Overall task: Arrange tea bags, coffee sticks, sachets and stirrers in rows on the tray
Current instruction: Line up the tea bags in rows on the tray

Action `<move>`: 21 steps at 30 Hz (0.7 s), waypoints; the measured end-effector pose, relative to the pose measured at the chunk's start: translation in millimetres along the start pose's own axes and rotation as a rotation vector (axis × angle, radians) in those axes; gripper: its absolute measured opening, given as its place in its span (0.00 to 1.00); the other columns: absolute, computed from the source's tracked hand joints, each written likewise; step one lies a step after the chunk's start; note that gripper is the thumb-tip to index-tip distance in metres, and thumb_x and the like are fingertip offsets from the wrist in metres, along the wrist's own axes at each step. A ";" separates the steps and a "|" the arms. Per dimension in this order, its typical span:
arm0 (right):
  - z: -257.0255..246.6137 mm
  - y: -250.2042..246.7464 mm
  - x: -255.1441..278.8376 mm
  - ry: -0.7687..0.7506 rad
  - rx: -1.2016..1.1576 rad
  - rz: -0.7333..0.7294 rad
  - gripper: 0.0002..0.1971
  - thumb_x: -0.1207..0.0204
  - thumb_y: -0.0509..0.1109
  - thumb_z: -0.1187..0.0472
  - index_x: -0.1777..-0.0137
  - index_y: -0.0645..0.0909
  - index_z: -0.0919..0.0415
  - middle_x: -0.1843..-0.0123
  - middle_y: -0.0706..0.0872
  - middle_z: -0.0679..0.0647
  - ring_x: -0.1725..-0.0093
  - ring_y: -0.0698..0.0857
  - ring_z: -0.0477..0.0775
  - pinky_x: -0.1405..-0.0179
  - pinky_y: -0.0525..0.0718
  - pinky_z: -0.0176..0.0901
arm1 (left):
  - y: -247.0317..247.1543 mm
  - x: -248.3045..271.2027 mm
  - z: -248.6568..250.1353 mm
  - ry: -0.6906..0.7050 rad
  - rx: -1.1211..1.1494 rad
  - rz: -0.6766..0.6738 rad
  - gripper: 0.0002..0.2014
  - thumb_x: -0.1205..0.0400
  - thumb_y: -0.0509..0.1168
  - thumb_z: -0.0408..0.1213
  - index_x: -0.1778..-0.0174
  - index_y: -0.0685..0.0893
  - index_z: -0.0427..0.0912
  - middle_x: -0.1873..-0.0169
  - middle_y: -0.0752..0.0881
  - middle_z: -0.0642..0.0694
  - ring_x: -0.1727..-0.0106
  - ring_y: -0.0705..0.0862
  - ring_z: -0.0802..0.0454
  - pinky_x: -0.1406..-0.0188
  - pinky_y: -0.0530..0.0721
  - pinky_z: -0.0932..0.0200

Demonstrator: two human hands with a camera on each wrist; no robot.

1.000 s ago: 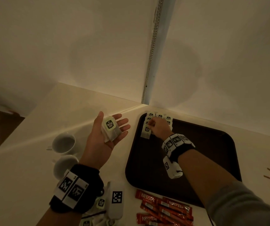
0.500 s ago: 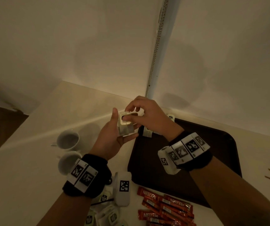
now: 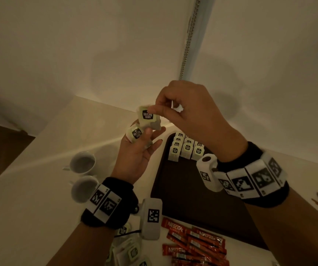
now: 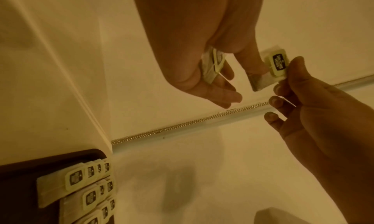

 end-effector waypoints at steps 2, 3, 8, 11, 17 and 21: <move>-6.6 -1.3 -1.8 -0.028 0.153 -0.040 0.14 0.24 0.67 0.46 0.61 0.83 0.56 0.65 0.79 0.45 0.63 0.74 0.45 0.64 0.74 0.41 | 5.2 0.7 -0.1 -0.012 0.021 -0.053 0.20 0.36 0.76 0.49 0.50 0.86 0.48 0.52 0.91 0.51 0.48 0.89 0.53 0.64 0.85 0.66; -9.0 -1.3 -2.6 -0.035 0.215 -0.068 0.15 0.23 0.66 0.45 0.61 0.82 0.55 0.65 0.78 0.45 0.62 0.75 0.46 0.64 0.74 0.43 | 7.5 1.8 -1.5 -0.030 0.031 -0.080 0.18 0.38 0.78 0.50 0.53 0.88 0.49 0.52 0.91 0.51 0.49 0.90 0.53 0.65 0.85 0.67; -3.4 -2.1 -5.5 0.058 0.202 -0.162 0.13 0.22 0.65 0.48 0.63 0.82 0.55 0.67 0.80 0.45 0.64 0.78 0.46 0.62 0.80 0.48 | 15.2 6.3 -9.0 -0.117 0.072 -0.087 0.19 0.37 0.79 0.49 0.54 0.89 0.46 0.55 0.91 0.49 0.57 0.90 0.53 0.71 0.84 0.67; 2.0 -2.0 -4.4 0.101 0.154 -0.139 0.14 0.23 0.65 0.49 0.64 0.83 0.55 0.69 0.81 0.46 0.67 0.79 0.46 0.64 0.81 0.47 | 17.6 9.0 -13.1 -0.202 0.166 -0.016 0.16 0.28 0.64 0.49 0.50 0.85 0.44 0.57 0.91 0.49 0.60 0.90 0.54 0.75 0.84 0.68; 15.5 1.4 0.5 0.173 0.055 -0.113 0.14 0.23 0.68 0.50 0.66 0.83 0.57 0.71 0.82 0.47 0.72 0.77 0.43 0.69 0.74 0.36 | 17.8 9.9 -13.8 -0.177 0.208 0.004 0.11 0.27 0.63 0.42 0.56 0.88 0.44 0.60 0.90 0.49 0.63 0.89 0.55 0.75 0.83 0.70; 21.4 4.4 5.3 0.186 0.014 -0.121 0.13 0.22 0.68 0.51 0.65 0.83 0.57 0.71 0.82 0.46 0.72 0.77 0.40 0.71 0.69 0.25 | 16.5 7.8 -13.5 -0.161 0.257 0.006 0.10 0.28 0.65 0.36 0.53 0.85 0.41 0.63 0.89 0.48 0.64 0.88 0.56 0.73 0.83 0.72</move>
Point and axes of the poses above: each hand's wrist, its own x-axis away from the middle knuckle, its own y-axis out of the palm, z = x × y, the point moved 7 cm from there along -x, towards the middle knuckle
